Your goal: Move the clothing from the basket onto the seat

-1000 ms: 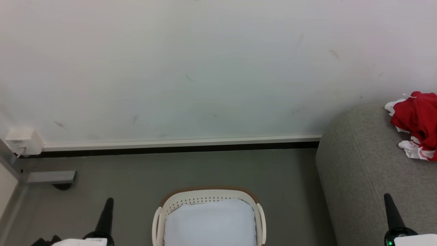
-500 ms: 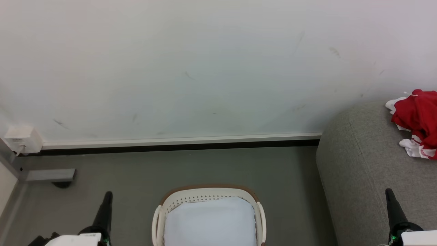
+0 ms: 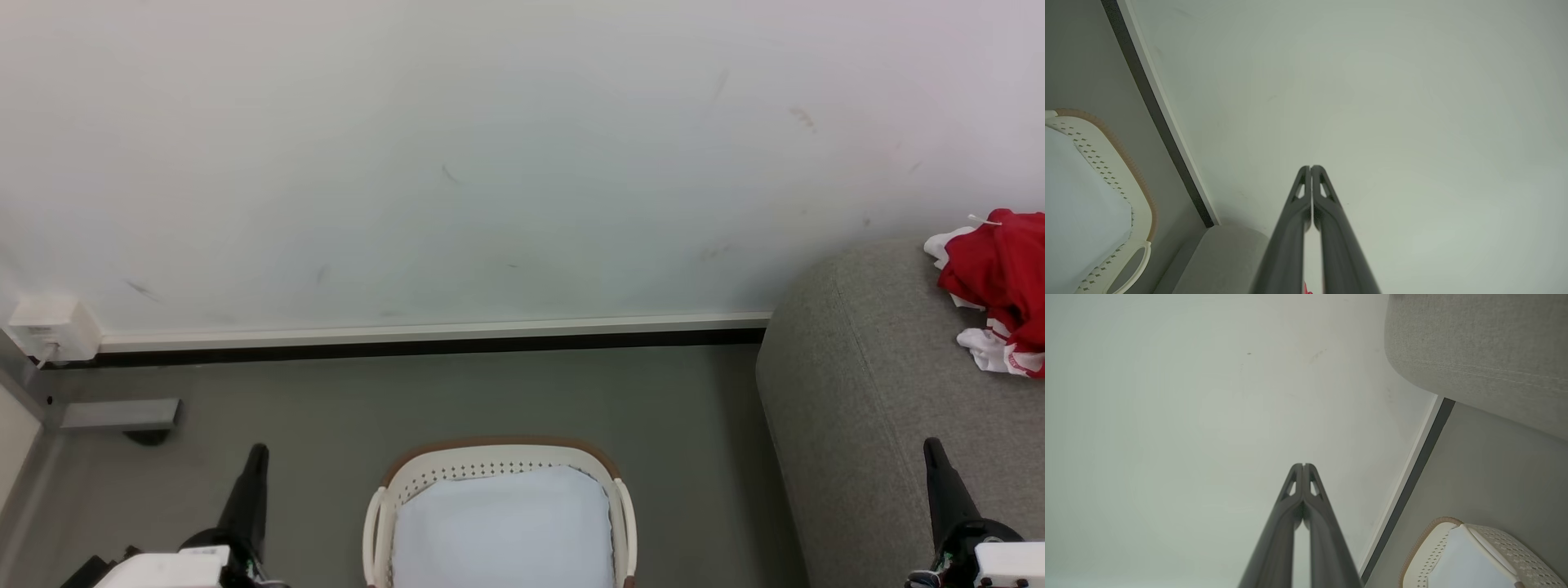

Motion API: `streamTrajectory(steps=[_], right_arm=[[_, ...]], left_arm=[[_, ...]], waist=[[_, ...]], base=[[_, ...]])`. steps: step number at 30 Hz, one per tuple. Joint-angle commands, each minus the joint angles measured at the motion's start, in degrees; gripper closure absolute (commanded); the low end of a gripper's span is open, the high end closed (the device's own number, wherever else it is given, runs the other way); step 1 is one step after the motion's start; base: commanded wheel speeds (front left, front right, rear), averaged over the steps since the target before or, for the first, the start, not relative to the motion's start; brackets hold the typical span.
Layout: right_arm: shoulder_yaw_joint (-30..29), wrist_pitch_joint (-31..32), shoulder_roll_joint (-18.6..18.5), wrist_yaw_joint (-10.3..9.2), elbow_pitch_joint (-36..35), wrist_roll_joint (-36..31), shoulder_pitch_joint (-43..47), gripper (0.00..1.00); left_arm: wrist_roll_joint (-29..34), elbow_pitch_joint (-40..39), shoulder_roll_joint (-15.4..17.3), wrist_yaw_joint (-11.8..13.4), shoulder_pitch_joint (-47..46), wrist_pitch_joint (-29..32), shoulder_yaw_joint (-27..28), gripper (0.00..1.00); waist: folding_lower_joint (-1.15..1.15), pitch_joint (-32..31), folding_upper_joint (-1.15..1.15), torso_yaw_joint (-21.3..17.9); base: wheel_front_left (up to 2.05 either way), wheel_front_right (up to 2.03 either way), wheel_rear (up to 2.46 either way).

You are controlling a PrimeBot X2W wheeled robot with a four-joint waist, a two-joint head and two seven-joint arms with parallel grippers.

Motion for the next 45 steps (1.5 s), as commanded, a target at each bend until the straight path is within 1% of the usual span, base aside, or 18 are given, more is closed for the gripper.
streamTrajectory(steps=[1,8,45], right_arm=[[-0.31,0.31,-0.54,-0.13,-0.46,0.95,-0.49,1.00],[-0.54,0.98,-0.55,-0.14,-0.59,3.78,-0.98,1.00],[-0.50,0.98,-0.54,-0.14,-0.55,3.57,-0.97,1.00]], left_arm=[[-1.51,-0.28,0.43,-0.48,-0.67,0.34,0.19,1.00],[-4.19,-0.42,0.45,-0.52,-1.05,1.04,0.34,1.00],[-4.07,-0.42,0.44,-0.48,-1.02,1.04,0.31,1.00]], waist=[[0.00,0.03,0.00,0.00],[0.00,0.30,0.00,0.00],[0.00,0.31,0.00,0.00]], base=[[0.00,0.00,0.00],[0.00,0.00,0.00],[0.00,0.00,0.00]])
